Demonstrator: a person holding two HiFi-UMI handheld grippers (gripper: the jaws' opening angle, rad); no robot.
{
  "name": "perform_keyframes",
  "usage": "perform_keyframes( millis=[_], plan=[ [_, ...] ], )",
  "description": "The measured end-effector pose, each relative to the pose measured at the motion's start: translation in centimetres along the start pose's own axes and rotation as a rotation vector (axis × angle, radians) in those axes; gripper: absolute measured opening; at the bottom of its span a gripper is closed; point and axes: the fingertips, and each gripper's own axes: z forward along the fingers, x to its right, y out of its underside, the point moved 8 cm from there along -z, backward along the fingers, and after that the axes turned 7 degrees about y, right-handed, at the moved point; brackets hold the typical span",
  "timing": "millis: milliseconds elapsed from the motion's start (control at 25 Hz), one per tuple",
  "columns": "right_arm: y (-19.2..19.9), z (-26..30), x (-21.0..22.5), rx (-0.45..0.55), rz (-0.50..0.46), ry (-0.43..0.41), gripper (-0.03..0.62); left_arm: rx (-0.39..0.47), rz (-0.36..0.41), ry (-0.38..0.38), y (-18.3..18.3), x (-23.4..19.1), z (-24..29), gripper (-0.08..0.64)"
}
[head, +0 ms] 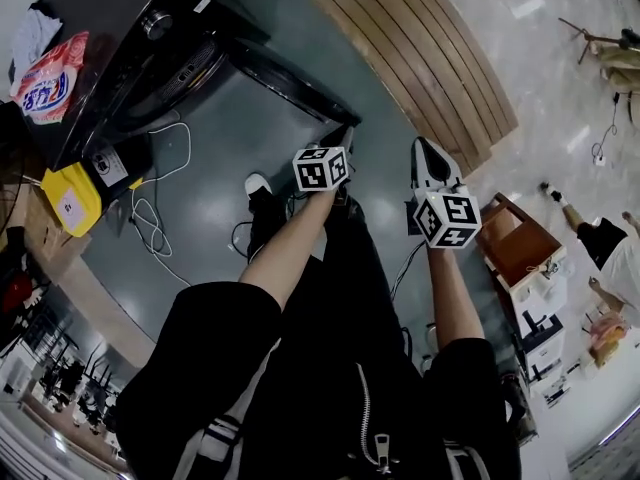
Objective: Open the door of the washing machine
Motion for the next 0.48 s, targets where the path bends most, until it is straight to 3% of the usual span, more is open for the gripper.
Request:
perform_keyframes(
  millis=[160,320,480],
  plan=[
    [-1.4,1.3,-2.0,-0.008,-0.033,-0.065,0.002,0.033,0.034,-0.026,-1.2,0.0,-2.6,0.018],
    [-2.5,2.1,-6.9,-0.011,-0.094,-0.161,0.002,0.079,0.158,-0.051,-2.8,0.0,-8.2,0.005],
    [-4.2,3.3,-14.0,0.003,-0.2,-0.313,0.002,0.209,0.21,-0.141,-5.4,-1.3,-16.1,0.005]
  ],
)
